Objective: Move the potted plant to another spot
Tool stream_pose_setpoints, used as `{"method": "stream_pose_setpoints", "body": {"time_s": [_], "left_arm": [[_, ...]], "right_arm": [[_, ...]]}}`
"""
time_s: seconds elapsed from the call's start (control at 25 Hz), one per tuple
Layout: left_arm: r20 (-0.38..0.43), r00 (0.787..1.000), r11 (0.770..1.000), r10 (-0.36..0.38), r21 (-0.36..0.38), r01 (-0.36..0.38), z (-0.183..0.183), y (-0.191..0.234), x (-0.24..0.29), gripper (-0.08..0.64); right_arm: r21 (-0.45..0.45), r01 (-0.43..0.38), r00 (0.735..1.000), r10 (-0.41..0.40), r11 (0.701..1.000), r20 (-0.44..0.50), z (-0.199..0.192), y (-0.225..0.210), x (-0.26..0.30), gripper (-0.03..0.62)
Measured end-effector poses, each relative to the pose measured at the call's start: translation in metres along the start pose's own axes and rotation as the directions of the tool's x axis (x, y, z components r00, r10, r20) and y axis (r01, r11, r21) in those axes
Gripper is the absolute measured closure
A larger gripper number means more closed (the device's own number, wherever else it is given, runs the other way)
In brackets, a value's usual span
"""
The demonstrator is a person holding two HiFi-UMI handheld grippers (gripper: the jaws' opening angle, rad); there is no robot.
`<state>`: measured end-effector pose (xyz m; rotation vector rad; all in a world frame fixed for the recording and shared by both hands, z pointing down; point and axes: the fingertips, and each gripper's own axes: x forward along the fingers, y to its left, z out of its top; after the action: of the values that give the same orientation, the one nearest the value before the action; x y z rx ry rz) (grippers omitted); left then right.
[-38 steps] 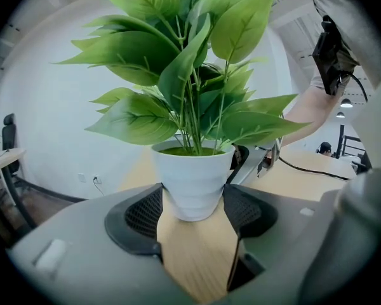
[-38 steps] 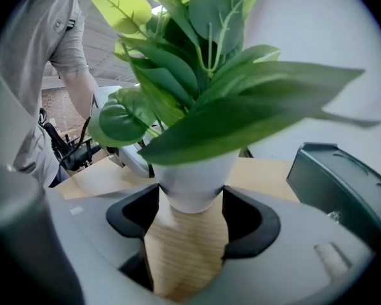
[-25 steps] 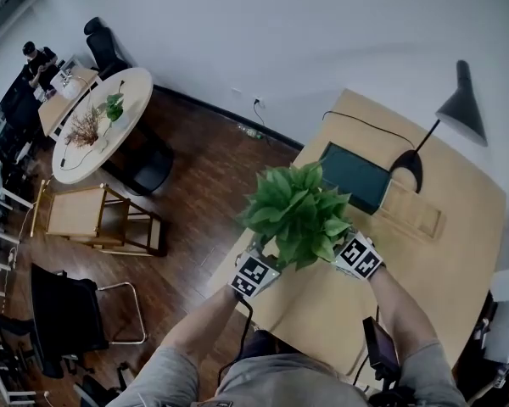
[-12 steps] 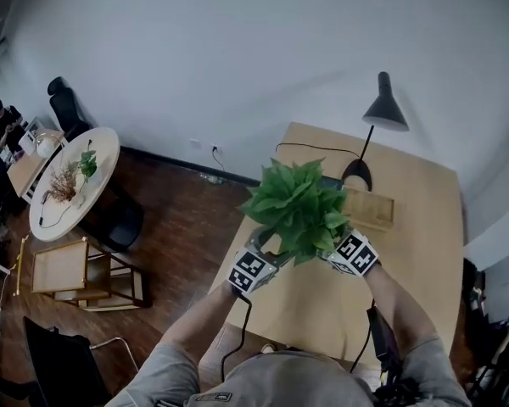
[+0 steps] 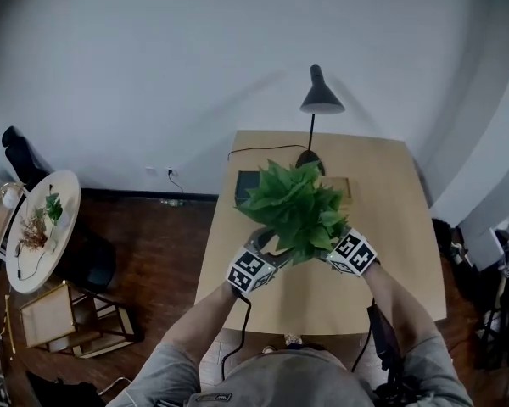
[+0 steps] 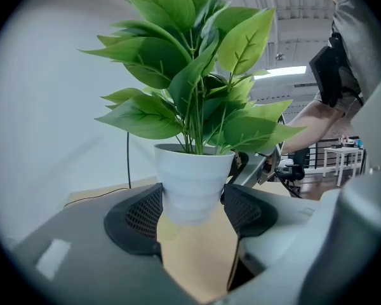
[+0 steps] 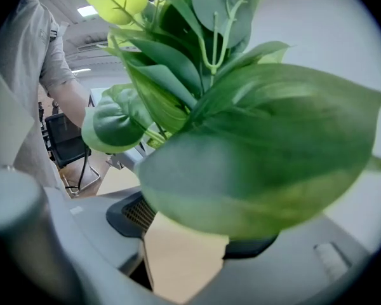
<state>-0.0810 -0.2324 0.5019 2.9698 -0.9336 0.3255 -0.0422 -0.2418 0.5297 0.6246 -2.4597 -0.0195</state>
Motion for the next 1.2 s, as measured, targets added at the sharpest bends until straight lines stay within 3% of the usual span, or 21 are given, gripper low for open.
{"method": "stream_pose_setpoints", "body": {"time_s": [0.28, 0.56, 0.76, 1.2], "left_arm": [[0.003, 0.985, 0.985, -0.171, 0.016, 0.171, 0.008, -0.060, 0.033, 0.261], [-0.002, 0.964, 0.962, -0.265, 0.061, 0.265, 0.027, -0.106, 0.081, 0.261], [-0.007, 0.964, 0.962, -0.264, 0.075, 0.264, 0.034, -0.126, 0.127, 0.261], [-0.036, 0.981, 0.981, -0.191, 0.033, 0.192, 0.045, -0.148, 0.230, 0.261]], "right_arm": [[0.076, 0.134, 0.990, -0.130, 0.988, -0.063, -0.041, 0.004, -0.060, 0.275], [0.107, 0.230, 0.972, -0.222, 0.967, -0.083, -0.076, -0.015, -0.118, 0.275], [0.110, 0.236, 0.970, -0.228, 0.966, -0.079, -0.104, -0.044, -0.145, 0.276], [0.090, 0.161, 0.985, -0.154, 0.983, -0.074, -0.162, -0.123, -0.190, 0.276]]}}
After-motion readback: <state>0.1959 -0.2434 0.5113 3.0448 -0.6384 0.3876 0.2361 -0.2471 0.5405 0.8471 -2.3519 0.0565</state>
